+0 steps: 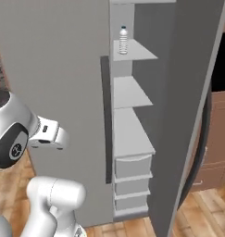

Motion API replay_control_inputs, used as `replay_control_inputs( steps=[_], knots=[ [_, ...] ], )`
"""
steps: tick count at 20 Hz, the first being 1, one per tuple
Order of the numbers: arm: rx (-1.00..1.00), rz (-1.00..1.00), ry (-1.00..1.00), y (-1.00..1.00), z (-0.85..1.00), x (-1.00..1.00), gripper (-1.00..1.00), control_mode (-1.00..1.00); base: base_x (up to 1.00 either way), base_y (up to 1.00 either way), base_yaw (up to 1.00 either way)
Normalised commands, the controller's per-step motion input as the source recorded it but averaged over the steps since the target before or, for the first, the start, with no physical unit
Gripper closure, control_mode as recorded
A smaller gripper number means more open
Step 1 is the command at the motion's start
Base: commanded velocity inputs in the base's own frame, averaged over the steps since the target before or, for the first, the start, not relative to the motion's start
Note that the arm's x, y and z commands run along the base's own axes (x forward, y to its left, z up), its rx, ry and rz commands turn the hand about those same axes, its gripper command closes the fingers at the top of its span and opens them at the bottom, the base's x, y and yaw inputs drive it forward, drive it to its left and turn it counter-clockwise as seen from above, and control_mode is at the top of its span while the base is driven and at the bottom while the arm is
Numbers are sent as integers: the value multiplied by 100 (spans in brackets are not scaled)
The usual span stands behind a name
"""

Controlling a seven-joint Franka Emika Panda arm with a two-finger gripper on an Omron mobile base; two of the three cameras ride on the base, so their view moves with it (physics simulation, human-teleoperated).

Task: Take the bottled waters from the counter and place them in the freezer to freeze. Close the freezer door after placing the bottles.

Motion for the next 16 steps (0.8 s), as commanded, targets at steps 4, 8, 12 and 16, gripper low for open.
replay_control_inputs(
  steps=[4,8,12,16],
  knots=[
    [0,0,0,0,0,0,-100,100,-32,34,-61],
    [0,0,0,0,0,0,-100,100,-52,18,-60],
    [0,0,0,0,0,0,-100,100,-80,0,-55],
    [0,0,0,0,0,0,-100,100,-78,0,-53]
  ],
)
